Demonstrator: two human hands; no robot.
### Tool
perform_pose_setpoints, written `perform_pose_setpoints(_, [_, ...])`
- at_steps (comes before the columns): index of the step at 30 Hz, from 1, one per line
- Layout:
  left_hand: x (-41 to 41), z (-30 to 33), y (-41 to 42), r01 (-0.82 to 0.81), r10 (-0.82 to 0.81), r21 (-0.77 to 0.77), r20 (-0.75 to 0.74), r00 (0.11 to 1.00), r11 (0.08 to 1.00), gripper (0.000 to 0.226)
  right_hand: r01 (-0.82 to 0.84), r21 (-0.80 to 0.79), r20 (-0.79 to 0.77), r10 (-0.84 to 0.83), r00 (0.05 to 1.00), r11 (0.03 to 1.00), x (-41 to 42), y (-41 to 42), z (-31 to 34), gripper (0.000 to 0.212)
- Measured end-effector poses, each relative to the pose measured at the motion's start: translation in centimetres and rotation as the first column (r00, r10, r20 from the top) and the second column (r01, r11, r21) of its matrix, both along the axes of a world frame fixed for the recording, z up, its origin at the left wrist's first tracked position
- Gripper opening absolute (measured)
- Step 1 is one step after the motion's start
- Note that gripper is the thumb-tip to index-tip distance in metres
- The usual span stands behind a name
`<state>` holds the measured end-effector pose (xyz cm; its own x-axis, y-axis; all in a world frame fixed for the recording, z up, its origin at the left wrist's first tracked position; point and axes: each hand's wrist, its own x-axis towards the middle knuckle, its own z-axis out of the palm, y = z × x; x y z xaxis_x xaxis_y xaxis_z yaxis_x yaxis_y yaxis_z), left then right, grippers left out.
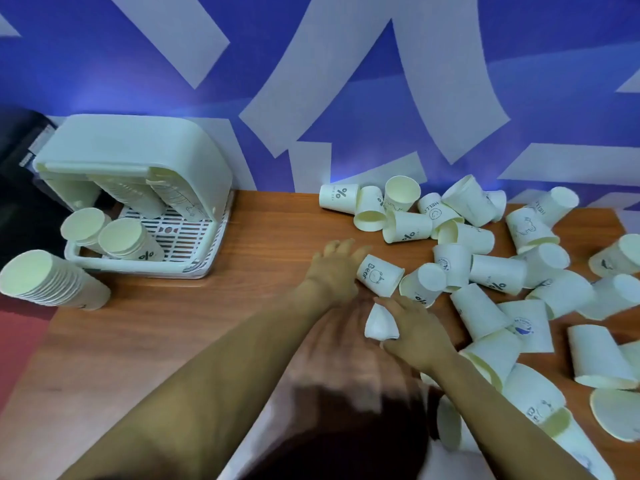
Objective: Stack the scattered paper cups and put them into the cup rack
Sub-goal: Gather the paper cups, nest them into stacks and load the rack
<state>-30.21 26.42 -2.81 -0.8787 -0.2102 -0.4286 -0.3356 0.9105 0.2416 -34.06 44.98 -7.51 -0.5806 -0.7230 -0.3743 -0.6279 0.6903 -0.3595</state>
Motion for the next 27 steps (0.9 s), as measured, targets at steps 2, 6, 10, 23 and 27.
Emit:
perform_pose_setpoints(2, [-1.6, -1.0, 0.7, 0.053, -0.053, -0.067, 0.003, 0.999, 0.996, 0.084, -0.01, -0.008, -0.025, 0.01, 1.0, 1.0, -0.2, 0.3, -0.4, 0.074])
perform_pose_setpoints(6, [-3.6, -3.2, 2.2, 0.178, -0.171, -0.142, 0.059, 0.984, 0.974, 0.083, 0.033, -0.008, 0.026, -0.033, 0.999, 0.999, -0.9, 0.9, -0.9, 0.071])
perform_pose_setpoints(10, [-4.0, -4.9, 2.8, 0.165, -0.159, -0.169, 0.046, 0.986, 0.972, 0.071, 0.109, -0.03, 0.096, -0.106, 0.99, 0.994, -1.6, 1.1, -1.1, 0.065])
perform_pose_setpoints(23, [5.0, -1.1, -2.0, -0.343, 0.402, 0.314, -0.145, 0.904, 0.885, 0.089, 0.14, -0.123, 0.028, -0.138, 0.99, 0.982, -0.8, -1.6, 3.1, 0.069])
perform_pose_setpoints(27, [9.5, 0.3, -3.8, -0.398, 0.474, 0.294, -0.262, 0.841, 0.869, 0.071, 0.116, -0.225, 0.128, -0.088, 0.988, 0.967, 1.2, -4.6, 4.8, 0.075])
